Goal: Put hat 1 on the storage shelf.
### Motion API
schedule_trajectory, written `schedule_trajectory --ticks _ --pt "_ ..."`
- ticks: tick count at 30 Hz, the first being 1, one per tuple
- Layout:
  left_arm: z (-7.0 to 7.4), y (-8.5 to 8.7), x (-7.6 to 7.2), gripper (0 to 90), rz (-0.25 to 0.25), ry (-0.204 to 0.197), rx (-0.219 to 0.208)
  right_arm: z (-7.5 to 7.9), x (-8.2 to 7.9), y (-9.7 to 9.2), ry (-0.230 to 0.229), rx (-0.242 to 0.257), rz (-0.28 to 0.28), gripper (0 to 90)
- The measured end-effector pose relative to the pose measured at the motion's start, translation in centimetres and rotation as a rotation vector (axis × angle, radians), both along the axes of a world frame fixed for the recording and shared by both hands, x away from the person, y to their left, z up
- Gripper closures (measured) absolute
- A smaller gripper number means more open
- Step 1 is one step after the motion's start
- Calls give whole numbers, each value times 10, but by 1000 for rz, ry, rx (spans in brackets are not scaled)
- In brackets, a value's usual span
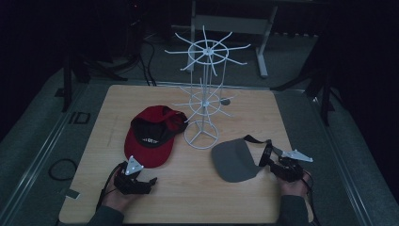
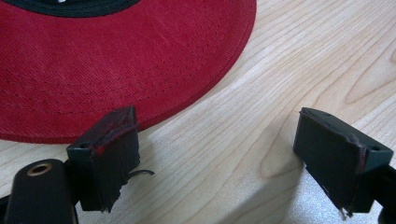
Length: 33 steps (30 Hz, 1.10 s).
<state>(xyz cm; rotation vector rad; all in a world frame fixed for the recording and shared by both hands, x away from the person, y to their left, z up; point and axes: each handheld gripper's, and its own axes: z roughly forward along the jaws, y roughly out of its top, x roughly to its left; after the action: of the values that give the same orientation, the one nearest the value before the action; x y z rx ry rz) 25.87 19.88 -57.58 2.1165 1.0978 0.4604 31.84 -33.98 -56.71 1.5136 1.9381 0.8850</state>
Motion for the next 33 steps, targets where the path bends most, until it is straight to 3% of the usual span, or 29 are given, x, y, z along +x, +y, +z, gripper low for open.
schedule_trajectory --ticks 5,10,12,14,18,26,33 --pt "0 1 0 154 3 -5 -3 0 0 0 2 0 4 483" --pt "1 3 -3 260 34 -13 -11 0 1 1 5 1 12 444" --pt "4 2 -5 382 17 -4 -5 0 1 2 6 2 14 431" --pt "6 2 -5 424 7 10 -1 0 2 2 7 2 16 421" --pt "14 6 -4 532 -70 52 -9 0 3 2 8 1 18 414" --pt "48 21 -3 532 -113 -9 18 0 2 2 9 1 20 409" --pt "60 52 14 532 -46 -21 14 0 2 2 9 1 21 407"
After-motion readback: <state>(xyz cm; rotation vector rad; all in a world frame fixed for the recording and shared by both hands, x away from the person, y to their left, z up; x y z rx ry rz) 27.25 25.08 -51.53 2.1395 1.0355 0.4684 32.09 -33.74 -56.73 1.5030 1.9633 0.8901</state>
